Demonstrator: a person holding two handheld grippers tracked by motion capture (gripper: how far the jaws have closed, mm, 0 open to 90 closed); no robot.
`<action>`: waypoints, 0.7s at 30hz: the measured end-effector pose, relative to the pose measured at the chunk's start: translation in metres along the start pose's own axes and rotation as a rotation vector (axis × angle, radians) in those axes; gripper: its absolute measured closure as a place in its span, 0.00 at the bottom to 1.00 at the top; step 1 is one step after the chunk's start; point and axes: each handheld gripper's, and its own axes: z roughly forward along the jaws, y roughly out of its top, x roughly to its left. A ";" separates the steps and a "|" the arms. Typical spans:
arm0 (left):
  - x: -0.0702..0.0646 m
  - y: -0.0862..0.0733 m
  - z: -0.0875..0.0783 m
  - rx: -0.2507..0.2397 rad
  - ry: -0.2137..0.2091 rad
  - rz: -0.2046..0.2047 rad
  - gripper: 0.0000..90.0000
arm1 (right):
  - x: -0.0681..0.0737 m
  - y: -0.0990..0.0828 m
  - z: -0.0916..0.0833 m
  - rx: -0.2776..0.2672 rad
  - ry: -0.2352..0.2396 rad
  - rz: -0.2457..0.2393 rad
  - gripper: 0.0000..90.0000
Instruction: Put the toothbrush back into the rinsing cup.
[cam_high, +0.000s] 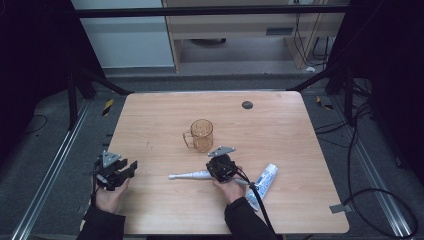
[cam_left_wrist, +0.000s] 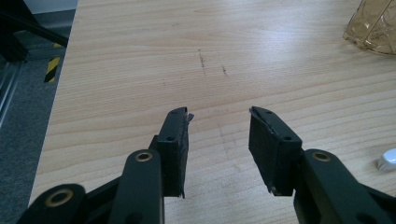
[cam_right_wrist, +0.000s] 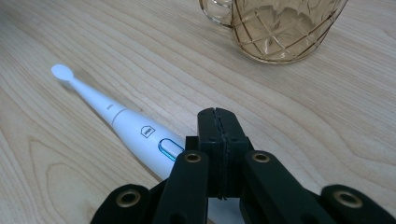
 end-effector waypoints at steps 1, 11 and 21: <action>0.000 0.000 0.000 0.000 0.000 0.000 0.63 | 0.001 0.000 -0.001 -0.002 0.003 0.003 1.00; -0.001 0.000 0.000 -0.001 0.000 0.003 0.63 | 0.004 -0.008 -0.007 -0.002 0.016 0.008 1.00; -0.001 0.000 -0.001 -0.001 0.000 0.004 0.63 | 0.007 -0.016 -0.014 0.000 0.021 0.004 1.00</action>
